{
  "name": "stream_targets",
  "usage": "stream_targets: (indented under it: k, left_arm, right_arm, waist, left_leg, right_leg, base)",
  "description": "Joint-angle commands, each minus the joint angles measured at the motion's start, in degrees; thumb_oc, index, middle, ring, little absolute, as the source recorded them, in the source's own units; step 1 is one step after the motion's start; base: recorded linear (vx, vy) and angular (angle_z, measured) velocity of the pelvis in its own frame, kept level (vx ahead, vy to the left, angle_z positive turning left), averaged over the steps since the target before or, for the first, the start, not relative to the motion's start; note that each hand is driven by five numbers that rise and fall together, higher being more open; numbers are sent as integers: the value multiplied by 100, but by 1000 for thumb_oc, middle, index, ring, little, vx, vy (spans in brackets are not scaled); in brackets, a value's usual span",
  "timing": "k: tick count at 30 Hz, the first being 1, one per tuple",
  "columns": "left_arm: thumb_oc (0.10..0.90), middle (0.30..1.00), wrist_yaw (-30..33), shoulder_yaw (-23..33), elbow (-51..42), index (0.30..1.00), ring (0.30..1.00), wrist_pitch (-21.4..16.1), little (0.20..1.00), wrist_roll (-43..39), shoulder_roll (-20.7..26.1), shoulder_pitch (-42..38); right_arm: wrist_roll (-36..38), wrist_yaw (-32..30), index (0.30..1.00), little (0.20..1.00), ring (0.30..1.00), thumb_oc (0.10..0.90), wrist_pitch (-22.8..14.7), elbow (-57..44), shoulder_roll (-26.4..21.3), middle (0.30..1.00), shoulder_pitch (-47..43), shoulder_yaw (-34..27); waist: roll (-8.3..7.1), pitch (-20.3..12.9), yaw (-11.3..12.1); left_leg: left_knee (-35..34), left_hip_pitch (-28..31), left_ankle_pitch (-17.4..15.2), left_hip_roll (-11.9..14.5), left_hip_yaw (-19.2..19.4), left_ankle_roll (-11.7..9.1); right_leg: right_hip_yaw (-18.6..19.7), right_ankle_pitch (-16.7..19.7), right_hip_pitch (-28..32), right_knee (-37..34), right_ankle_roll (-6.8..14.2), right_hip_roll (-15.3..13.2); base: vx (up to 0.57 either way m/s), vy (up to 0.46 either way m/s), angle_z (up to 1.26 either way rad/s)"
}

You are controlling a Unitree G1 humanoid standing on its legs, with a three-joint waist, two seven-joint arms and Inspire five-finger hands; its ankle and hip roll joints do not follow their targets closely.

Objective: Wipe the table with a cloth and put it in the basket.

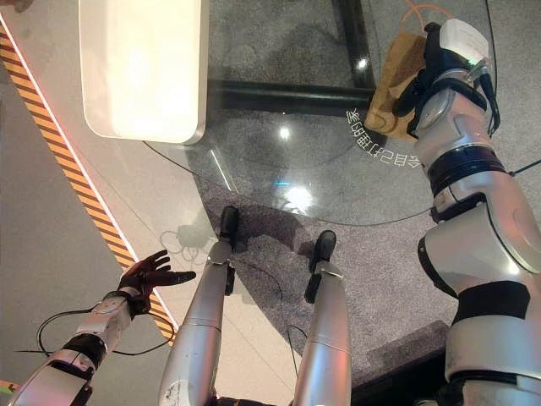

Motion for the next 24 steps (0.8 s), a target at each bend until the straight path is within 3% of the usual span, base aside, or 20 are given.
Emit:
stream_targets:
  k: [1, 24]
  left_arm:
    - [800, 900, 69, -2, 34, 900, 900, -90, 900, -24, 312, 471]
    - [800, 900, -4, -50, -55, 900, 900, -79, 900, -114, 407, 507]
  right_arm:
    - [-282, -363, 900, 900, 900, 800, 112, -118, -546, 900, -807, 395]
    - [-392, -532, 900, 900, 900, 800, 350, 178, -723, 900, -857, 527]
  waist:
    - [193, -108, -15]
    - [272, -108, -34]
  left_leg:
    - [261, -98, -417, -670, 169, 628]
    - [357, -284, -410, -666, 140, 614]
  right_leg:
    - [-403, 100, 67, -450, -399, 620]
    - [-371, 25, -136, -254, -447, 667]
  base:
    - [0, 0, 0]
    - [6, -3, 0]
